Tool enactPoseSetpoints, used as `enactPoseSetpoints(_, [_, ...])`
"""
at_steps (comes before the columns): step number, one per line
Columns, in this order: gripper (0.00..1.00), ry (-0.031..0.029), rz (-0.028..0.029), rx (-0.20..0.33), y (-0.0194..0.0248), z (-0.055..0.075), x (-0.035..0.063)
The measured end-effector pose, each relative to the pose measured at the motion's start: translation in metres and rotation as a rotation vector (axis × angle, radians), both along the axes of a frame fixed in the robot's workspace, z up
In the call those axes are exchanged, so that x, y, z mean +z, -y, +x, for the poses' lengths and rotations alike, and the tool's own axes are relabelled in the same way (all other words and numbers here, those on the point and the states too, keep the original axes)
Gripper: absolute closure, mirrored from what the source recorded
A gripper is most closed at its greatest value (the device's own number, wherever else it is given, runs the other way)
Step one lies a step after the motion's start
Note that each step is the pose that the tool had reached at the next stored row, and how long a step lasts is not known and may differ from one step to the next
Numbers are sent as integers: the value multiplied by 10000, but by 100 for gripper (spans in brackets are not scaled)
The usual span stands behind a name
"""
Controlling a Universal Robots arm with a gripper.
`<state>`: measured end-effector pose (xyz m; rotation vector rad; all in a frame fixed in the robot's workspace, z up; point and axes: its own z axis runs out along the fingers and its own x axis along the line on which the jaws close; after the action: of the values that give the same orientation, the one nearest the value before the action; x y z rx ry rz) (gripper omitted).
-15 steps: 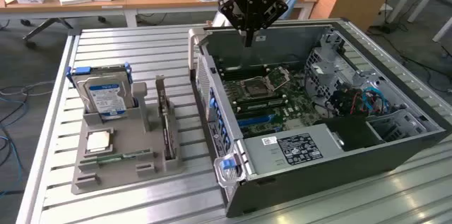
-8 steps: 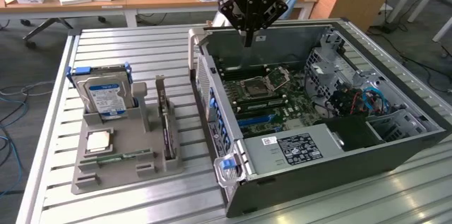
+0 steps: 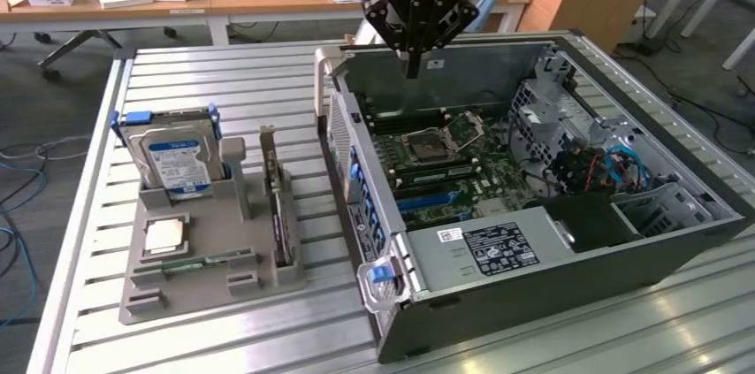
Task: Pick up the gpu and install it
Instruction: 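Reach for the gpu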
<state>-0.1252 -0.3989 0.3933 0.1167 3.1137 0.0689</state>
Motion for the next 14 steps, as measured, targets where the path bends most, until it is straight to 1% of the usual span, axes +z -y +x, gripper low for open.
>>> enactPoseSetpoints(14, [89,0,0,1,0,-73,0])
